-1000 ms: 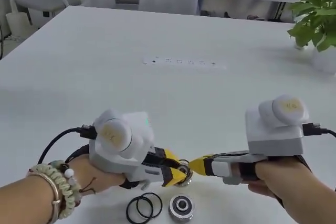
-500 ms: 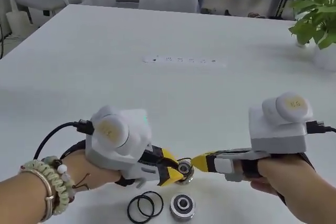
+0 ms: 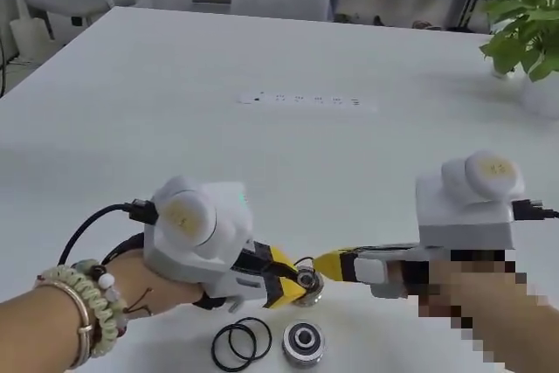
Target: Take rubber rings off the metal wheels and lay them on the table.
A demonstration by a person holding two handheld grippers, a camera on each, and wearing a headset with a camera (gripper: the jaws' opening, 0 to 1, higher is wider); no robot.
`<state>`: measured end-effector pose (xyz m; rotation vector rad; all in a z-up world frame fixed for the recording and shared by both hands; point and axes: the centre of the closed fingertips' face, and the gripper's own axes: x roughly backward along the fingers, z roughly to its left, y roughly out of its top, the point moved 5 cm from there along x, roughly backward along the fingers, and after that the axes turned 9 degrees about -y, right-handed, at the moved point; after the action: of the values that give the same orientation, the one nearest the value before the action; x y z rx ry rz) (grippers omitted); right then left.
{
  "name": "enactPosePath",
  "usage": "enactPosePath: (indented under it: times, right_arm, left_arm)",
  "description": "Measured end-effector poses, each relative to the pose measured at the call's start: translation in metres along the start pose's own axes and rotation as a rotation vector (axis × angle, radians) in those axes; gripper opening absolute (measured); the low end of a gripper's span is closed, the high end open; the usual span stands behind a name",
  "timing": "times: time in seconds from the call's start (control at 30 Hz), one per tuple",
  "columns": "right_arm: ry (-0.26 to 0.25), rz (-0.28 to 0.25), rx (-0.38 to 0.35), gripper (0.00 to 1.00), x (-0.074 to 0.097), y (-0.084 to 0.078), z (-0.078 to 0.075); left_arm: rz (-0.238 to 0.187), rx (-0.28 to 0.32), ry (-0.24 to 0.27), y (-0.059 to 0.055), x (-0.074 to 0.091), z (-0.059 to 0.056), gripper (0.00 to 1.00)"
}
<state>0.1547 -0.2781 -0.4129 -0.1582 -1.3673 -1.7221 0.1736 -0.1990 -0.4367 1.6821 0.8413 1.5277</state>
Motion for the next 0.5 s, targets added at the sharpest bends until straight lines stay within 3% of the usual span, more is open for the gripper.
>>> enactPosePath:
  times: [0.37, 0.5]
  right_arm:
    - [-0.024, 0.011, 0.020, 0.00, 0.0006, -0.0009, -0.0039]
    - [-0.026, -0.009, 0.004, 0.00, 0.0032, 0.0030, -0.0063]
  left_arm:
    - [0.040, -0.004, -0.015, 0.0040, 0.0039, 0.0003, 0.08]
    - [0.044, 0.011, -0.024, 0.0070, 0.0093, 0.0012, 0.19]
